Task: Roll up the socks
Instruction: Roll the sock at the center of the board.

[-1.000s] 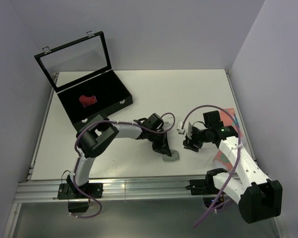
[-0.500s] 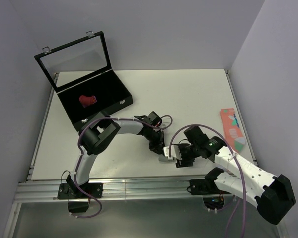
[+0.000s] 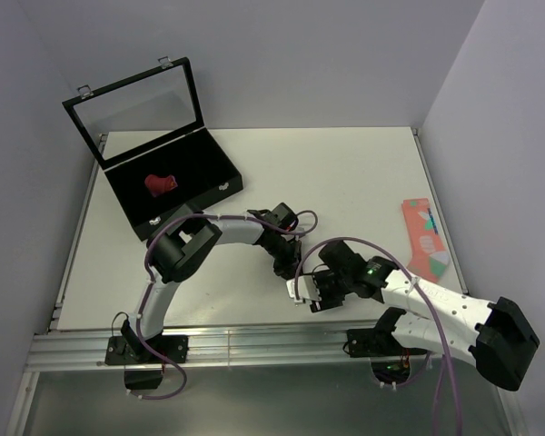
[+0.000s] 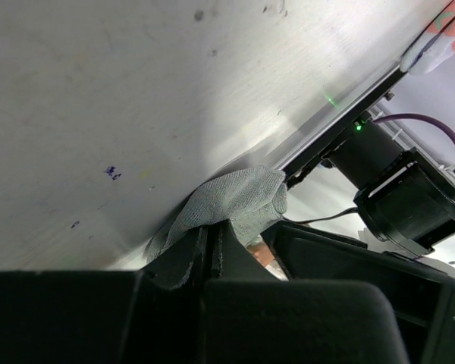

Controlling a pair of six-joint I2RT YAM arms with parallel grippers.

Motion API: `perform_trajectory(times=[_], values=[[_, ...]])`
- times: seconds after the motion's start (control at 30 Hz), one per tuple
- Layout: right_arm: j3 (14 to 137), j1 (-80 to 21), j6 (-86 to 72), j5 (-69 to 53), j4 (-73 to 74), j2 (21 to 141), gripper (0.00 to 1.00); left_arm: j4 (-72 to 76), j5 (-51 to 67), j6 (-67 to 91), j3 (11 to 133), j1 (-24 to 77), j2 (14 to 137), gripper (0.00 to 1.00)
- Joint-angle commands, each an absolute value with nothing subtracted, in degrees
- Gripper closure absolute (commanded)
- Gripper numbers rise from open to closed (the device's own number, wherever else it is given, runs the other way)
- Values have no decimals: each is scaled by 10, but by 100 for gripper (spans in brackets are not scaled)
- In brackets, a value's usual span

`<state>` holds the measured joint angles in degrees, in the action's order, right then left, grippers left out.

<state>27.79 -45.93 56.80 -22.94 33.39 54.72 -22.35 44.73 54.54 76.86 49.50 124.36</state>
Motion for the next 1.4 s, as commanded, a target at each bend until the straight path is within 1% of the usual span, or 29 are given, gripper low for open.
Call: perform_trajectory(times=[0.0,0.27,0.47,0.53,0.57,0.6,0.73,0.83,0.9,1.03,1.13,1.2,1.37], values=[[275,-477,549,-203,280,560,46,-284,359,528,751,493,1294,100],[279,-485,541,-177,250,606,50,-285,364,521,754,492,1294,100],[276,-487,542,-164,236,628,50,-282,369,513,751,491,1294,100],[279,-487,539,-162,234,638,52,-278,371,512,747,491,1293,100],[283,-486,536,-162,235,646,53,-273,371,512,744,491,1292,100],[288,-486,534,-163,241,650,59,-269,372,516,742,491,1289,100],[313,-483,519,-184,278,667,72,-231,367,539,719,489,1274,96],[321,-469,503,-193,294,685,76,-187,355,575,686,486,1257,92],[320,-461,495,-194,298,690,76,-158,341,598,668,485,1236,89],[327,-441,488,-214,316,713,77,-46,307,683,603,486,1198,84],[351,-406,499,-240,345,745,77,-4,286,729,574,488,1174,83],[375,-372,507,-257,372,767,77,36,266,750,565,490,1165,85],[438,-318,542,-294,439,857,77,93,221,785,531,502,1148,87]])
